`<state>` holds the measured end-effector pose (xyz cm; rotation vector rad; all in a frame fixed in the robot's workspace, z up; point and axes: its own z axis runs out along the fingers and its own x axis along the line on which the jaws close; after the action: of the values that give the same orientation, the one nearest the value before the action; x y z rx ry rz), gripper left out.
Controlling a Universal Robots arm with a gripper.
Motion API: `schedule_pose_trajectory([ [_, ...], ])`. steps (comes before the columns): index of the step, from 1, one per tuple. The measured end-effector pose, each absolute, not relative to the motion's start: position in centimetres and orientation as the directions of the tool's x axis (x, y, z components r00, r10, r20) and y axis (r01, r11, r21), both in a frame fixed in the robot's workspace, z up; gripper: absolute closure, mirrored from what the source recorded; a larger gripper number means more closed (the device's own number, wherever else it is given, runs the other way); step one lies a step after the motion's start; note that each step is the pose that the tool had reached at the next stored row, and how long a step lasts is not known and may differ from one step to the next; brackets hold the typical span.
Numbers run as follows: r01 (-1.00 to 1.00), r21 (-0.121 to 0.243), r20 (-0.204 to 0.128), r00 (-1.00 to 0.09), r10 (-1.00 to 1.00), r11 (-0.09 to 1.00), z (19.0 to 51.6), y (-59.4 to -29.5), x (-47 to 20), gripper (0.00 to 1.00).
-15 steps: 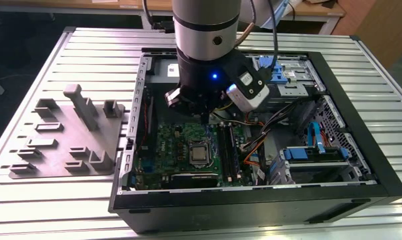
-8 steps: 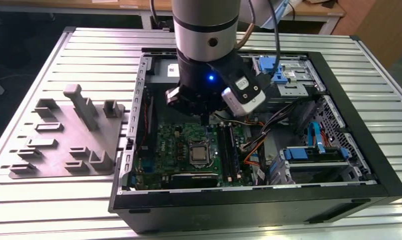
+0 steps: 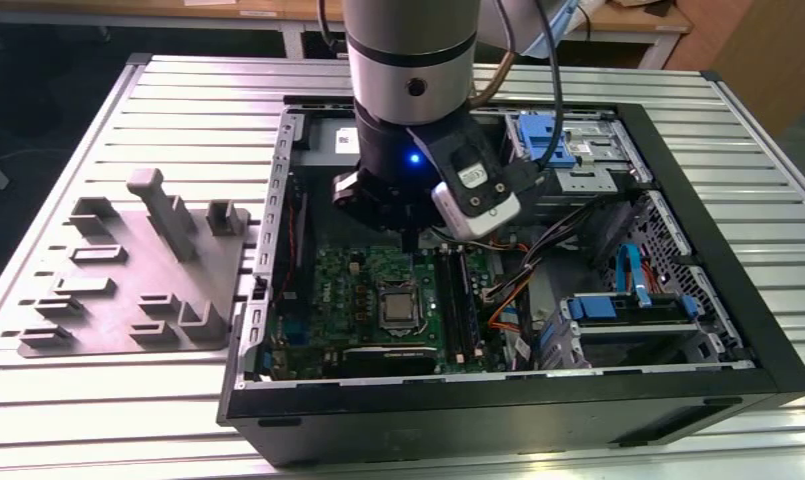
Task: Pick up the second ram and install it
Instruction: 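Insert the second ram into the second slot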
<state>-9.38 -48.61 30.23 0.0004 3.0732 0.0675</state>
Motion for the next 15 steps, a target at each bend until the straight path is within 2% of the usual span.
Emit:
schedule_pose_trajectory([
  [15, -0.062, 0.044, -0.066, -0.996, -0.059, 0.997, 29.7, -48.6, -8.0, 0.89],
])
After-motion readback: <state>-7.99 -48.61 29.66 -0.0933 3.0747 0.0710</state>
